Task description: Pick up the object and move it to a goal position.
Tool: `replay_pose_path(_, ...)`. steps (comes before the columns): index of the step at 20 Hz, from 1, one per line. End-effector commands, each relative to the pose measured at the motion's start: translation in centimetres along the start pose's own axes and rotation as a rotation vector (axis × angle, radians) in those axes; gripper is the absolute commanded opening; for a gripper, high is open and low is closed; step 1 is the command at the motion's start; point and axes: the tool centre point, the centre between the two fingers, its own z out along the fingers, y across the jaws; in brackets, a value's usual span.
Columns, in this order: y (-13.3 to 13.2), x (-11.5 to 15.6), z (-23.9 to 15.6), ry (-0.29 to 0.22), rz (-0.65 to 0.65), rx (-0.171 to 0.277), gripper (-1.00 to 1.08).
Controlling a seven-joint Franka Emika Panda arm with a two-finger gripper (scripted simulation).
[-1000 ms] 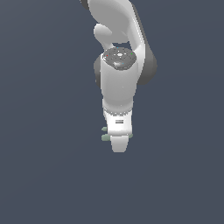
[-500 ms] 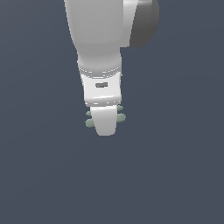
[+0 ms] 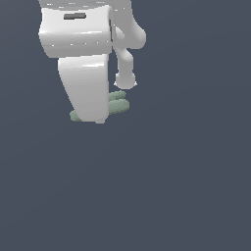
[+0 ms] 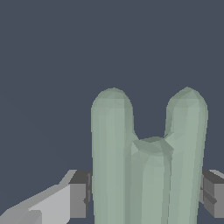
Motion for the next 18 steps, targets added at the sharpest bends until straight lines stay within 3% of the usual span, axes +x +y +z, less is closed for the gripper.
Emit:
replay_pose_path(1,0.2,-0.5,-1.6,0.002,-0.009,-0.004,-1.0)
replay_pose_path(18,1.0,-1.8,-5.1,0.004,-0.027,-0.015,-1.0)
